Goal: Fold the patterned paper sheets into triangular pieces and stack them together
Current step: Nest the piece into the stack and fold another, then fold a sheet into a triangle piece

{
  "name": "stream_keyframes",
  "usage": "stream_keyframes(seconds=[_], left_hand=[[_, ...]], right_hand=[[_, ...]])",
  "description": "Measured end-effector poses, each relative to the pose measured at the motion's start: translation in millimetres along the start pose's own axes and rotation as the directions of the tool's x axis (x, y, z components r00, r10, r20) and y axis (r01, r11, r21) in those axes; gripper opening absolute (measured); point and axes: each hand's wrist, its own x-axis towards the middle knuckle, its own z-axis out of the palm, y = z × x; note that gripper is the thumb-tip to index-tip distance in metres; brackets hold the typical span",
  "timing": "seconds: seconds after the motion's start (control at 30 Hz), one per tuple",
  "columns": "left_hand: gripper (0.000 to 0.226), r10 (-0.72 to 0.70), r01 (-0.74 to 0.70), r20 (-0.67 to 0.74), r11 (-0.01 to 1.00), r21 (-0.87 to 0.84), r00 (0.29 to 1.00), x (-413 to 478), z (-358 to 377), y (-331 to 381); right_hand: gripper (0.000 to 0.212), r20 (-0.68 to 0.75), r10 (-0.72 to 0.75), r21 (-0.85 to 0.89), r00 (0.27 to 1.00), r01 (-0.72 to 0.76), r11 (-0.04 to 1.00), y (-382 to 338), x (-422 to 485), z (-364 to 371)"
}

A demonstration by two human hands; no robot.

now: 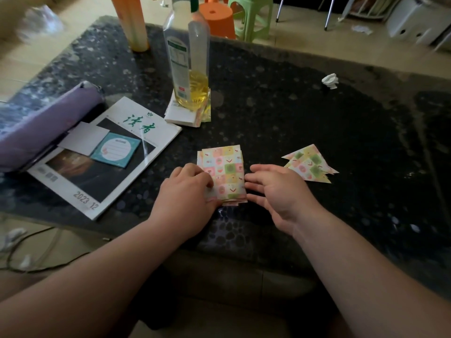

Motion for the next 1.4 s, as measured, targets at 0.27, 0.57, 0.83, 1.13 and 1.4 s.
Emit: stream_keyframes(seconds=[0.27,0.57,0.83,1.13,1.4], left_hand=[[0.069,-0.019,0.019,0.015,1.0,-0.002,1.0,1,1,1],[0.067,-0.03,0.03,0.025,0.999,0.024,0.999,3,2,1],[0.069,-0.034,0.032,0.031,0.999,0.034,0.999,3,3,2],[0.058,-0.016,0.016,0.004,1.0,-0.024,1.0,4,2,11],[0.02,-0.029,0.055,0.088,0.951,-0.305,0.996,19,-6,12]], right_hand=[[0.011,-0.018,-0.025,-0.078,1.0,0.023,0.997,0,-2,1],[0.011,-0.034,0.025,-0.008,0.999,-0.026,1.0,-3,1,1],[0.012,-0.034,-0.017,0.008,0.999,0.017,1.0,-1,1,2],[0.017,0.079,-0.01,0.098,0.997,0.002,0.995,3,1,6],[0.022,0.07,0.019,0.016,0.997,-0.02,1.0,12,8,8]])
